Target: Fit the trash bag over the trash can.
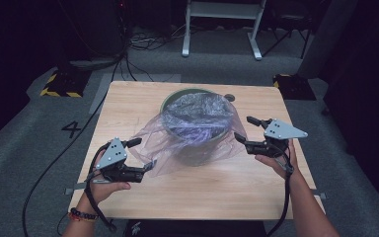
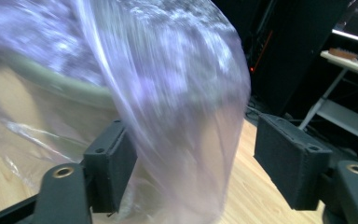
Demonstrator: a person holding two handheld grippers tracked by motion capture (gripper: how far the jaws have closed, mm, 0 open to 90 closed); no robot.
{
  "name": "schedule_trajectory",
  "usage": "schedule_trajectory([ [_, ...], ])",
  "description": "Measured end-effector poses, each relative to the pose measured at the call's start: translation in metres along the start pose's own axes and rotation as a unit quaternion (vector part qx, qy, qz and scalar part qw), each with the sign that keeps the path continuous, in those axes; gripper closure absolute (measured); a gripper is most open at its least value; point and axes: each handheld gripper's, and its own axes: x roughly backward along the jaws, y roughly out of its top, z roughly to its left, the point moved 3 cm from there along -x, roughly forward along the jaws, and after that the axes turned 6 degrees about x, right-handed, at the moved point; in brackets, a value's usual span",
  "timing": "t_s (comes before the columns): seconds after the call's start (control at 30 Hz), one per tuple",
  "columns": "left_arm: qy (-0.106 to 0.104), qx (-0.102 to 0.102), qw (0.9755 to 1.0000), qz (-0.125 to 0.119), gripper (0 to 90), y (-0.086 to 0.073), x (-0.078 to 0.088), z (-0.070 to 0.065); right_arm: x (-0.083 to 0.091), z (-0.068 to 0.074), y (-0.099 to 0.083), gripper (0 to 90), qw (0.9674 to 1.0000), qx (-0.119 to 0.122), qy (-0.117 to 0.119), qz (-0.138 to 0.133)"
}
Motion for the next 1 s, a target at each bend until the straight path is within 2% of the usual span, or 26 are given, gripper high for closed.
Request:
schedule_trajectory([
  [0.1,-0.004,-0.009,0.9999,-0.005,15.9,0.011,0.002,-0.003,0.002,0.003,0.009,30.0,0.9999,0.008,-0.005,-0.011],
  [0.23,0.021,-0.037,0.9988,0.025,16.2,0.014,0.000,-0.002,0.003,0.004,0.020,36.5,0.9996,0.012,-0.018,-0.019],
  [0.3,0.040,-0.042,0.9973,0.045,16.4,0.008,-0.003,0.002,0.001,0.004,0.024,49.8,0.9994,0.022,-0.024,-0.015],
  [0.37,0.054,-0.049,0.9949,0.070,16.1,-0.002,-0.009,0.005,-0.003,0.004,0.026,58.3,0.9988,0.037,-0.033,-0.004],
  [0.47,0.047,-0.037,0.9954,0.075,15.9,-0.012,-0.015,0.008,-0.010,0.003,0.024,73.4,0.9988,0.039,-0.028,0.008],
  [0.6,0.045,-0.013,0.9972,0.058,15.9,-0.014,-0.012,0.016,-0.015,0.002,0.023,89.1,0.9987,0.043,-0.023,0.014],
  [0.63,0.045,0.001,0.9977,0.052,15.8,-0.015,-0.009,0.021,-0.016,0.001,0.023,90.0,0.9988,0.042,-0.023,0.012],
  [0.77,0.054,0.028,0.9973,0.041,15.8,-0.018,0.002,0.033,-0.016,-0.003,0.024,90.0,0.9993,0.027,-0.025,0.008],
  [0.83,0.055,0.041,0.9973,0.026,15.8,-0.017,0.009,0.038,-0.017,-0.004,0.025,90.0,0.9993,0.024,-0.026,0.008],
  [0.93,0.054,0.046,0.9974,0.013,15.7,-0.013,0.017,0.041,-0.018,-0.004,0.025,90.0,0.9993,0.023,-0.026,0.009],
  [1.0,0.050,0.038,0.9980,0.010,15.7,-0.008,0.020,0.038,-0.018,-0.004,0.026,90.0,0.9994,0.024,-0.025,0.009],
])
